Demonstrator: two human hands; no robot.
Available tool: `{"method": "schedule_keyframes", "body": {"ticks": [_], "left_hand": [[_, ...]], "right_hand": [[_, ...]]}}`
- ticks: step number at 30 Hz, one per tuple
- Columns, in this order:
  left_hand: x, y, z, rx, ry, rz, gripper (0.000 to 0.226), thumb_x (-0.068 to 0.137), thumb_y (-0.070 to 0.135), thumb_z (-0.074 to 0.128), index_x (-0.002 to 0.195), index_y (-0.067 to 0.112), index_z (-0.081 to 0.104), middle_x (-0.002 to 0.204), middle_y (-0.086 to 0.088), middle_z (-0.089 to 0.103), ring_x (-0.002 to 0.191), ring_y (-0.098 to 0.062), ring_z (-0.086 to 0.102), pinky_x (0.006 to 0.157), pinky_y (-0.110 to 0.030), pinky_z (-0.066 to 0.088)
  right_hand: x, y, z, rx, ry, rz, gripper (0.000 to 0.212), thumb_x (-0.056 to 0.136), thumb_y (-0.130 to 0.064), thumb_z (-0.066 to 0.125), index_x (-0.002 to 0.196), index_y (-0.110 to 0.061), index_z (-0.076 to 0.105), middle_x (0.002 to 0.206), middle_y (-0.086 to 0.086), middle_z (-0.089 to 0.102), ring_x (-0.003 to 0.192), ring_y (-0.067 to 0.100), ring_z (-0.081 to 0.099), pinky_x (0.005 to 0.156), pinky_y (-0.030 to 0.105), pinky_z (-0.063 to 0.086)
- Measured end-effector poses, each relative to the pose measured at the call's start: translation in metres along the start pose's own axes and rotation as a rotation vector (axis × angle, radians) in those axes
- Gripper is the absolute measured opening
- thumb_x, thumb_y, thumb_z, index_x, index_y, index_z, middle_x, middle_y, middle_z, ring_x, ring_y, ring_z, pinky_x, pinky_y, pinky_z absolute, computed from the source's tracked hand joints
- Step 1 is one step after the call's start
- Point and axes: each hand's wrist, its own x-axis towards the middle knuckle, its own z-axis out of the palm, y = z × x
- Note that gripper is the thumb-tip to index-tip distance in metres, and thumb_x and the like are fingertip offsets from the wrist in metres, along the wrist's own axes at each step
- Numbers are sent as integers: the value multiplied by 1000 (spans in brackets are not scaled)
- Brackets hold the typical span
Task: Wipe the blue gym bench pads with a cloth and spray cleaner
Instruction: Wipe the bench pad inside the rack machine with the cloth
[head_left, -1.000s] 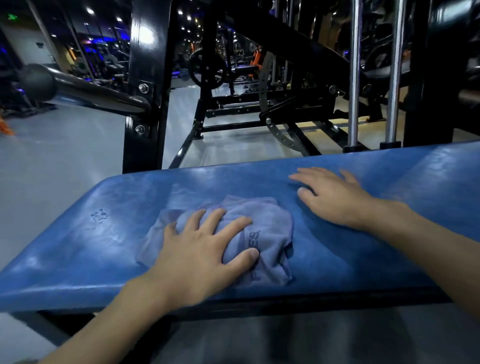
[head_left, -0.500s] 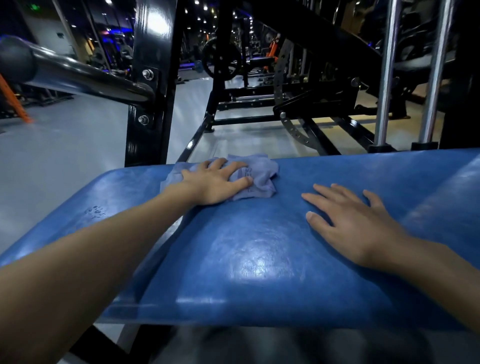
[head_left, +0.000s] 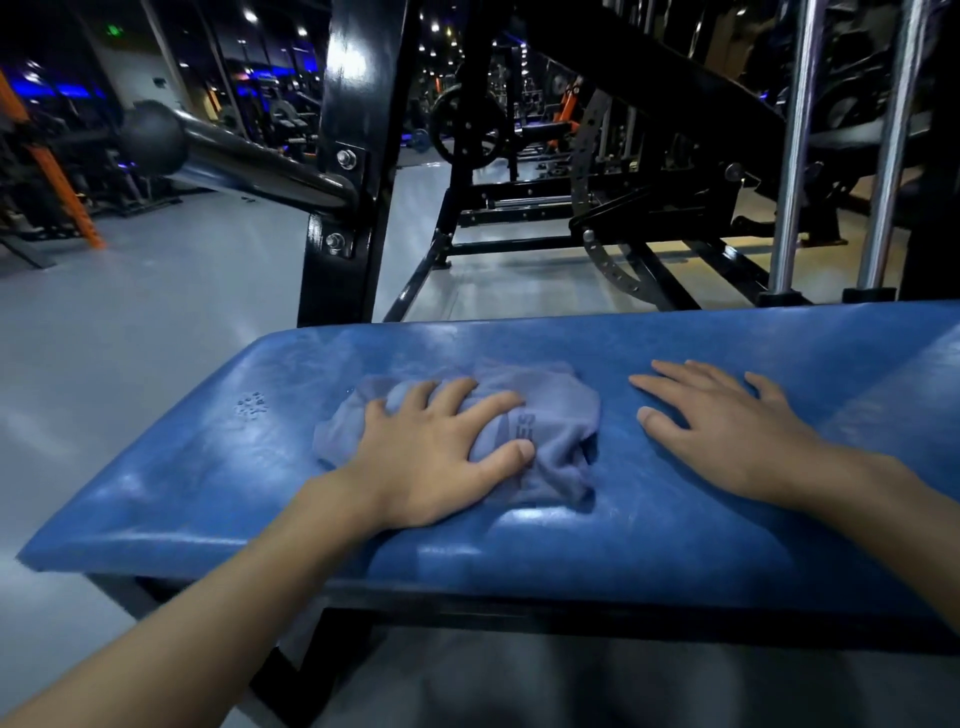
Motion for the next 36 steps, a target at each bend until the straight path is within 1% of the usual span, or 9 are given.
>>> {"method": "schedule_keyframes", "body": {"ticks": [4, 7, 9, 12, 17, 22, 24, 30, 36], "left_hand": [[-42, 3, 3, 20, 38, 22, 76, 71, 87, -2, 142, 64, 8, 159, 20, 20, 148, -16, 15, 110, -54, 26], [-33, 0, 1, -17, 17, 12, 71, 71, 88, 1, 138, 67, 8, 158, 20, 20, 149, -15, 14, 111, -56, 23], [-17, -4, 1, -30, 6, 5, 70, 70, 89, 4, 136, 68, 11, 159, 19, 20, 149, -16, 15, 111, -58, 22], [20, -17, 4, -50, -5, -15, 71, 68, 89, 5, 136, 69, 16, 160, 17, 21, 149, -17, 15, 111, -59, 18], [108, -45, 3, -49, -58, -72, 69, 72, 91, 13, 137, 69, 17, 162, 13, 20, 150, -25, 17, 110, -72, 13], [148, -50, -3, -37, -81, -124, 78, 75, 91, 12, 146, 61, 16, 163, 9, 21, 151, -27, 17, 110, -68, 16], [138, -48, 0, -31, -55, -113, 82, 69, 92, 7, 144, 62, 17, 163, 8, 22, 150, -28, 19, 110, -68, 17], [68, -36, 1, -21, -39, -73, 73, 71, 90, 4, 138, 66, 17, 162, 11, 21, 150, -24, 17, 108, -71, 13], [-28, -22, 1, 50, 34, -30, 77, 71, 87, -2, 142, 62, 9, 156, 21, 22, 146, -11, 16, 111, -55, 27]], "right_hand": [[3, -5, -7, -40, 1, 22, 52, 99, -53, 29, 150, -42, 28, 163, -13, 16, 150, 12, 8, 117, 56, 0], [7, -17, -9, 67, 53, -16, 51, 100, -50, 33, 150, -40, 30, 162, -14, 19, 150, 10, 9, 119, 54, 0], [10, -25, -4, 87, 25, -46, 53, 100, -52, 29, 151, -41, 26, 162, -15, 15, 150, 8, 6, 120, 53, 0], [15, -29, 7, -2, -24, -68, 55, 99, -56, 22, 152, -42, 20, 164, -16, 8, 150, 8, 0, 119, 53, -2], [15, -29, 7, -5, -23, -60, 54, 99, -55, 19, 152, -45, 17, 163, -19, 3, 149, 4, -5, 119, 50, -5], [14, -29, 8, 9, -16, -62, 53, 99, -55, 18, 151, -47, 15, 163, -19, 3, 149, 4, -5, 119, 49, -5], [14, -28, 7, 8, -14, -67, 54, 99, -56, 19, 152, -46, 16, 163, -19, 3, 149, 5, -4, 119, 49, -4], [13, -29, 6, 40, -3, -72, 54, 98, -55, 23, 152, -44, 21, 163, -17, 8, 149, 6, 0, 119, 50, -3], [10, -30, 3, 44, -7, -63, 54, 99, -55, 27, 151, -42, 26, 163, -14, 13, 150, 9, 5, 119, 52, 0]]}}
